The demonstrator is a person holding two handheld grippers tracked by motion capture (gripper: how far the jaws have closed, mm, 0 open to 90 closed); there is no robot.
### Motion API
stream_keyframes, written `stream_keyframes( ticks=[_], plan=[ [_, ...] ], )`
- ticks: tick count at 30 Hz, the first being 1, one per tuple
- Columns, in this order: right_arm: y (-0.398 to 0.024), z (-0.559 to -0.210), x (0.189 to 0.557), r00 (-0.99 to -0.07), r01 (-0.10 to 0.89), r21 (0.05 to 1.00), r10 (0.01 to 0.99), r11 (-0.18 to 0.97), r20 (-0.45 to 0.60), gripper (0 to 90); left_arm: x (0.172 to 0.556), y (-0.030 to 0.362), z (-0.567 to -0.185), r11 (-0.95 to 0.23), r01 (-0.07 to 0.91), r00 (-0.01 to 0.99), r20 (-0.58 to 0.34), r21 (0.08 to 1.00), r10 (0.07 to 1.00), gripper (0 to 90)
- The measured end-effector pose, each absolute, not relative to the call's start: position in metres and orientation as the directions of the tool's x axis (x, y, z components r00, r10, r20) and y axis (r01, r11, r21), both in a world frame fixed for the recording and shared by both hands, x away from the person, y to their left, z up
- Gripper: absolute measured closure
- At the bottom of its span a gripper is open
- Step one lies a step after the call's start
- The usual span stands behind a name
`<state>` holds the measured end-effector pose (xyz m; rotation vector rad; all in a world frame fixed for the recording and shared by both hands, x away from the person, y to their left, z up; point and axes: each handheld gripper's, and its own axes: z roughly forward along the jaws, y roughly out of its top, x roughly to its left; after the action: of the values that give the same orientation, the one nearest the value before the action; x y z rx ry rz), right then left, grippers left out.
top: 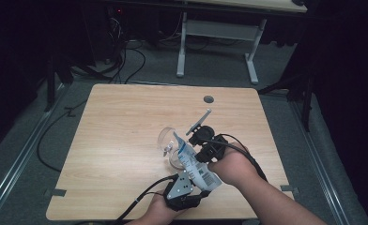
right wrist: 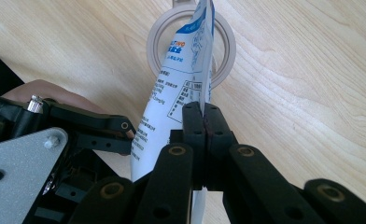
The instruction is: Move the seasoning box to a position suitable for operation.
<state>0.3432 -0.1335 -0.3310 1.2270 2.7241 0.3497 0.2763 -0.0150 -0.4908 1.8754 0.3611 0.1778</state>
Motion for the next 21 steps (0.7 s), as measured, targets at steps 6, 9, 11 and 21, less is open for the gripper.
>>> stream_keyframes(
  ticks=[6,9,11,21],
  plan=[
    [-0.1347,-0.3307,0.3433,-0.668,0.712,0.269,0.744,0.649,-0.024,90.0,0.2761,-0.0144,-0.4899,-0.291,0.164,0.943,-0.063,0.942,0.326,61.0],
    [-0.1353,-0.3304,0.3435,-0.671,0.711,0.27,0.742,0.65,-0.018,90.0,0.276,-0.0143,-0.489,-0.289,0.169,0.944,-0.07,0.942,0.323,61.0],
    [-0.1353,-0.3302,0.3433,-0.667,0.715,0.269,0.745,0.646,-0.015,90.0,0.2759,-0.0145,-0.4888,-0.288,0.17,0.944,-0.071,0.943,0.323,60.9],
    [-0.1348,-0.3306,0.3446,-0.652,0.728,0.271,0.758,0.629,-0.007,90.0,0.2774,-0.0142,-0.4875,-0.288,0.173,0.944,-0.075,0.942,0.322,61.0]
  ],
)
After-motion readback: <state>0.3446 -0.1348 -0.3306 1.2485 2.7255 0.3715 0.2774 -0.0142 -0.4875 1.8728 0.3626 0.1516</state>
